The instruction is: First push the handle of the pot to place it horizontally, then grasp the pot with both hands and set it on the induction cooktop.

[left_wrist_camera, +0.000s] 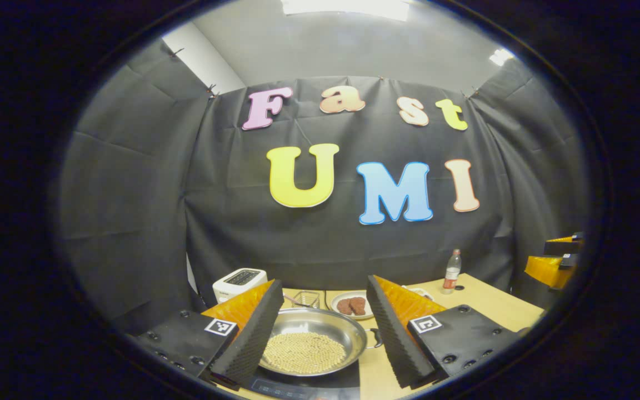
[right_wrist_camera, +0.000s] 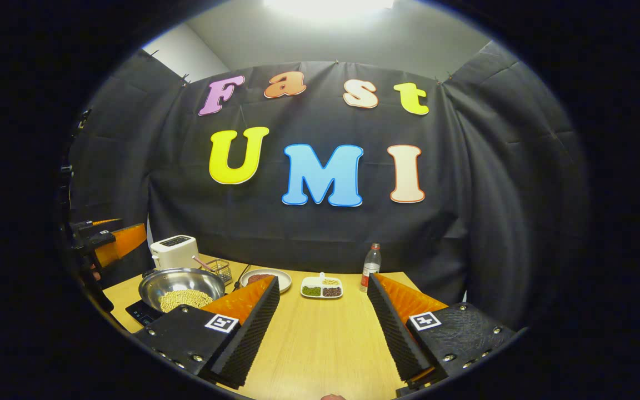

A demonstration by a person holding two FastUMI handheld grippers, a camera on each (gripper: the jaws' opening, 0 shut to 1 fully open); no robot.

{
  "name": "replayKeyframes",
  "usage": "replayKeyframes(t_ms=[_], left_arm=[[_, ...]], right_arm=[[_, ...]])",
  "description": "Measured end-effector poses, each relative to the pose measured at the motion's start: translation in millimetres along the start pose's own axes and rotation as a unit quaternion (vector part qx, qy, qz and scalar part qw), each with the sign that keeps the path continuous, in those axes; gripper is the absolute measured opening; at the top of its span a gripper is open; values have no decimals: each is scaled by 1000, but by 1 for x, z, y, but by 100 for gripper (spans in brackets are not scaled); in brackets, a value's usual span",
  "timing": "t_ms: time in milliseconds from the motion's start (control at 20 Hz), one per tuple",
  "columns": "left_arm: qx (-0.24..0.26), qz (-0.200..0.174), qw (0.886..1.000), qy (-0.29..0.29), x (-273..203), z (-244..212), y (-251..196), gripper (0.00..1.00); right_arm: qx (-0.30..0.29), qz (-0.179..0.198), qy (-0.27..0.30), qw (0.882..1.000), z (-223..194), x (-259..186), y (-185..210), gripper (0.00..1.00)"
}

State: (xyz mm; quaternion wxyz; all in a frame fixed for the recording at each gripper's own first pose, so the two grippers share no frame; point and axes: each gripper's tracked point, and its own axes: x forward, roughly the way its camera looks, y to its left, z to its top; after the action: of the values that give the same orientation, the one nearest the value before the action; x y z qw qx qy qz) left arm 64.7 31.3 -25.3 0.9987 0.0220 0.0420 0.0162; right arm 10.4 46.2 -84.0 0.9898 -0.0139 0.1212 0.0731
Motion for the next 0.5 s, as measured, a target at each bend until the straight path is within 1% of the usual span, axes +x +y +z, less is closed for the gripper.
replayKeyframes(t_ms=[50,100,150,250,350,400,450,500], left_arm=[[-2,2,1000,-3,-11,7,-7,97],[-3,5,1000,-6,-25,15,-9,100],[-3,10,1000,-11,-38,21,-12,94],[1,16,1000,-19,-55,31,-15,97],[2,22,999,-25,-66,35,-12,100],[-2,24,999,-28,-70,39,-11,98],[-7,25,999,-32,-74,45,-9,94],[-10,25,999,-37,-75,49,-6,100]], right_arm=[[0,1,-5,1000,5,-6,-10,96],[0,4,-12,1000,11,-14,-18,96],[-2,6,-16,1000,14,-19,-25,96],[-8,8,-21,1000,23,-33,-35,96],[-10,5,-39,999,38,-44,-39,96],[-10,4,-46,999,44,-49,-38,96],[-10,2,-53,999,50,-52,-37,96],[-7,-1,-58,998,55,-55,-37,96]])
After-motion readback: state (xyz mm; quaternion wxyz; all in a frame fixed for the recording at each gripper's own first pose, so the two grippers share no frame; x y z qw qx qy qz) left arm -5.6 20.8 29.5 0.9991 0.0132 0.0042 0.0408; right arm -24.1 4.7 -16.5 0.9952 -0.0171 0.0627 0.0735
